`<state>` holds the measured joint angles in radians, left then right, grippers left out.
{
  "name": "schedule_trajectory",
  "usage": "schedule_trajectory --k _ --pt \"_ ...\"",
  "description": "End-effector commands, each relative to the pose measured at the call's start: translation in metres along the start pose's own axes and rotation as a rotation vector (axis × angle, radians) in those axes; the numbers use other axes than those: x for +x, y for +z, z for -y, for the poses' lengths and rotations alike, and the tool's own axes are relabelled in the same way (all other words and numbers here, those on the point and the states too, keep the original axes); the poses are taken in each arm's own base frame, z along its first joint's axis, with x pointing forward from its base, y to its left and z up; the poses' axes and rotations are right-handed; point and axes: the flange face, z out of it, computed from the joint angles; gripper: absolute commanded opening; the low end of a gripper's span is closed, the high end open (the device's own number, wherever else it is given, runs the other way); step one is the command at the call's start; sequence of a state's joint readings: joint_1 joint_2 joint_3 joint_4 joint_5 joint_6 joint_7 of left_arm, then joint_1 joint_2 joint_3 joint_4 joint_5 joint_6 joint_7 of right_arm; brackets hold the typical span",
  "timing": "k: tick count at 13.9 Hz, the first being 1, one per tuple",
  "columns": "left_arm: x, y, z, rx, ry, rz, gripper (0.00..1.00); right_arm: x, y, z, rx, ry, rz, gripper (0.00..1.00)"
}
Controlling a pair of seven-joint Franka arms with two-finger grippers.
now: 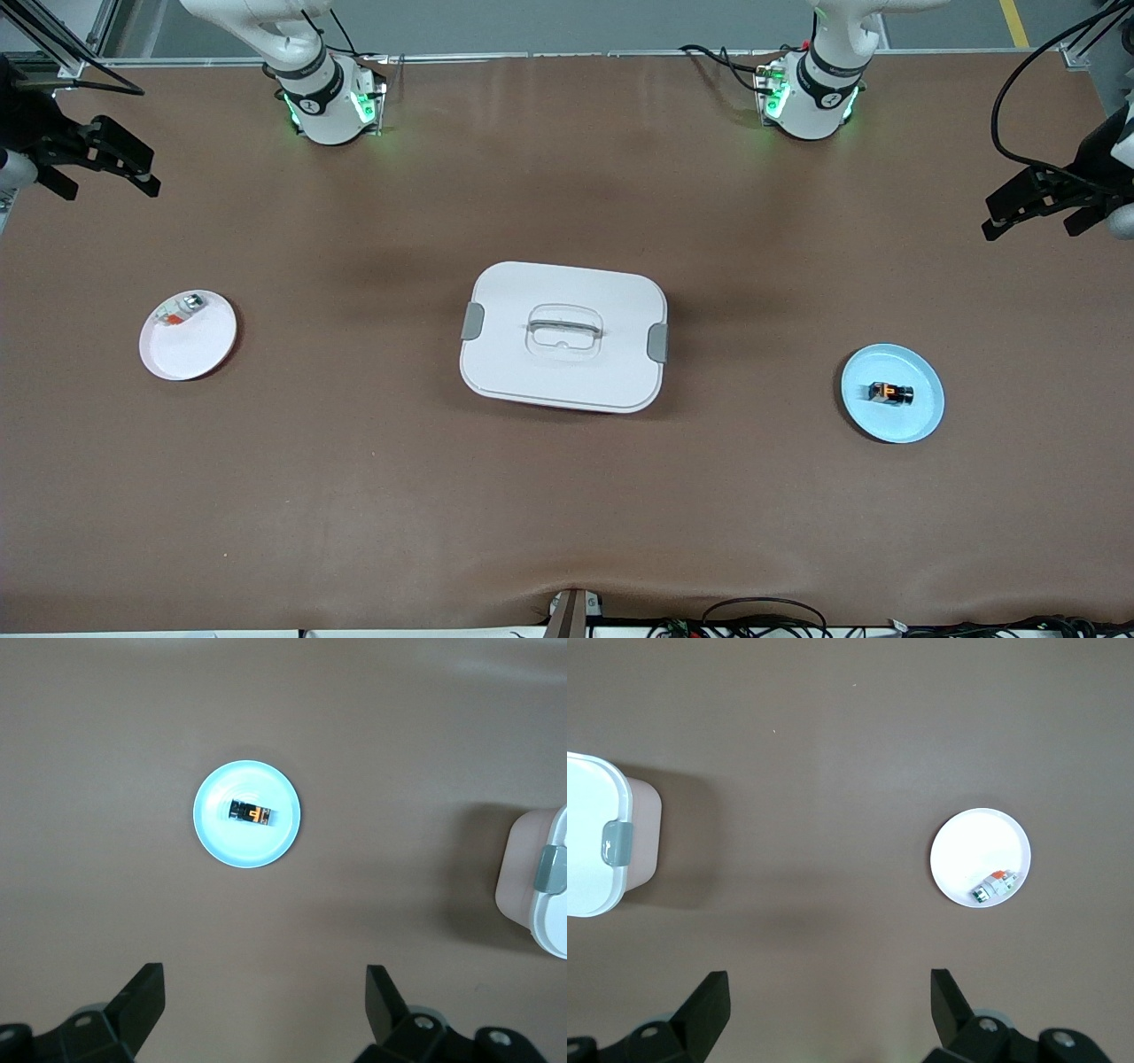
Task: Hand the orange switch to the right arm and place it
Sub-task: 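Move the left gripper toward the light-blue plate with the switch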
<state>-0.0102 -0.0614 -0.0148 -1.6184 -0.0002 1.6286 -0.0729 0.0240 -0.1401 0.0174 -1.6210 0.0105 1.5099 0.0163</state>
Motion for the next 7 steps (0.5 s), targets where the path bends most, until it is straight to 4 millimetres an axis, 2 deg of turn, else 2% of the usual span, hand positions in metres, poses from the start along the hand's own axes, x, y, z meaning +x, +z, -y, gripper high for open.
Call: schedule_trajectory --k 1,4,5,7 --pt "0.005 0.0 0.004 -0.008 -0.006 0.011 1.0 -0.007 -0.005 0.009 0.007 -0.009 0.015 1.0" --pt "0.008 0.011 0.02 -0.004 -0.015 0.033 1.0 -0.007 -0.008 0.014 0.007 -0.02 0.013 1.0" --pt "0.013 0.022 0.024 -0.004 -0.023 0.055 1.0 -0.007 -0.008 0.023 0.005 -0.037 0.005 1.0" --pt "0.017 0.04 0.034 -0.004 -0.04 0.09 1.0 -0.003 -0.011 0.023 -0.004 -0.039 -0.027 1.0"
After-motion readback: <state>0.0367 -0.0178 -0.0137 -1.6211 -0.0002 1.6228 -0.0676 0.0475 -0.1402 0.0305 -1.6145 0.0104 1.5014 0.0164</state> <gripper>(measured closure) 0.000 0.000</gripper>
